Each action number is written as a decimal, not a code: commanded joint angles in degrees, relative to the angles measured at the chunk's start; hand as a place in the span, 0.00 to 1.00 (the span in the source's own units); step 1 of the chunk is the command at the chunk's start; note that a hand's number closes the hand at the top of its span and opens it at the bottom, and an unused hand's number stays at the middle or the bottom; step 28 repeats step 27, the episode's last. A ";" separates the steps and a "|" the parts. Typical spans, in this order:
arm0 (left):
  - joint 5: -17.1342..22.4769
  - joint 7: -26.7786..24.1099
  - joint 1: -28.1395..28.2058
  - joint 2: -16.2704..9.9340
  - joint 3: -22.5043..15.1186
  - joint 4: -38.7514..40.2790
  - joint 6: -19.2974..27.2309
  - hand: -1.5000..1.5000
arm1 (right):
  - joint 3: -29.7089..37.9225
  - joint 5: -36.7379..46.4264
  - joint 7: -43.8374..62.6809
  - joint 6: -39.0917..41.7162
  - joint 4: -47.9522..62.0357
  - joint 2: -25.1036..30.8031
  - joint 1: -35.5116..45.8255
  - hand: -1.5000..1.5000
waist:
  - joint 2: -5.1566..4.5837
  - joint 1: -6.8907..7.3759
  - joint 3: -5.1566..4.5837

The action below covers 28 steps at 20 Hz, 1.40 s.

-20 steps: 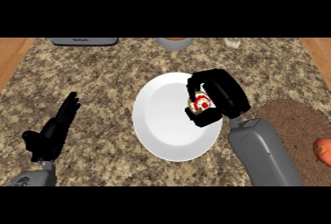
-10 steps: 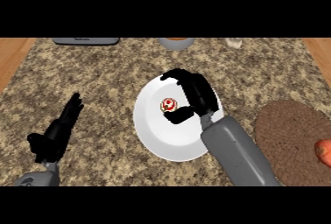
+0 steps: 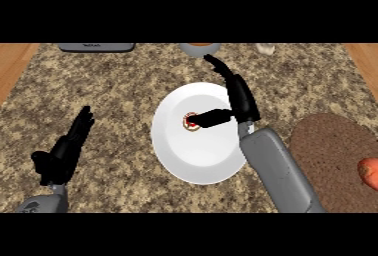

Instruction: Pick the cupcake from the placemat and place it in the plate

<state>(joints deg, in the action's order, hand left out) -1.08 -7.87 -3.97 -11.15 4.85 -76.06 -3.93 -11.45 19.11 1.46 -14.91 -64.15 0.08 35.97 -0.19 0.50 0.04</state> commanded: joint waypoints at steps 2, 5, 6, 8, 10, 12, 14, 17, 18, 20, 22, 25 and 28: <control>0.65 1.14 0.28 -1.19 0.64 -2.27 -0.97 0.50 | 9.29 -10.94 -6.67 3.87 1.50 0.82 -2.03 0.00 | 0.01 0.06 0.04; 0.79 1.32 2.72 0.23 0.35 -3.08 -0.40 0.50 | 13.44 -16.30 -9.21 11.61 0.47 6.19 -4.34 0.00 | 0.17 -0.27 0.01; 0.83 0.26 -0.94 -0.47 1.34 1.10 -0.77 0.50 | 15.31 -17.89 -13.44 13.47 3.97 7.31 -4.44 0.00 | -0.04 -0.39 0.00; -0.29 3.80 0.12 1.30 -0.51 -2.98 1.15 0.50 | 18.45 -20.26 -15.42 18.54 6.11 12.05 -3.45 0.00 | 0.05 -0.19 0.02; -1.00 -1.92 1.73 0.50 -0.03 0.39 0.04 0.50 | 20.14 -21.80 -21.26 24.37 8.99 16.26 -6.43 0.00 | -0.09 -0.27 0.00; 1.44 0.28 -0.75 -0.92 1.85 0.47 -1.94 0.50 | 20.89 -21.88 -22.61 27.63 11.72 18.69 -4.25 0.00 | 0.00 -0.21 -0.01; 0.29 0.36 0.25 -0.21 0.59 -1.28 -1.28 0.50 | 21.30 -19.25 -32.26 28.81 22.79 19.75 -1.69 0.00 | -0.24 0.68 0.04; 1.00 -0.67 0.72 -0.13 1.35 0.30 -2.05 0.50 | 21.40 -18.25 -37.70 33.16 27.10 22.51 -2.85 0.00 | -0.15 0.51 0.03; -0.70 0.05 3.57 1.87 -1.38 -3.37 -0.79 0.50 | 22.87 -18.73 -37.47 34.89 30.25 25.31 -0.35 0.00 | -0.18 0.90 0.06; -0.86 3.25 -2.15 0.97 -0.27 -2.40 0.27 0.50 | 21.10 -15.85 -43.17 34.95 33.36 24.61 -1.63 0.00 | -0.21 0.60 0.06; 1.28 1.82 1.20 -0.77 1.91 -2.67 -2.21 0.50 | 21.04 -13.98 -45.77 34.30 36.60 25.96 0.22 0.00 | -0.14 0.63 0.04; 1.83 2.16 1.27 -1.54 2.43 -2.88 -3.71 0.50 | 20.66 -12.41 -49.25 32.39 39.81 24.14 -0.40 0.00 | -0.04 0.37 0.02; -0.63 4.00 -1.63 1.16 0.09 -2.67 -0.52 0.50 | 22.20 -11.87 -50.01 31.40 45.37 26.33 4.58 0.00 | -0.22 0.66 0.05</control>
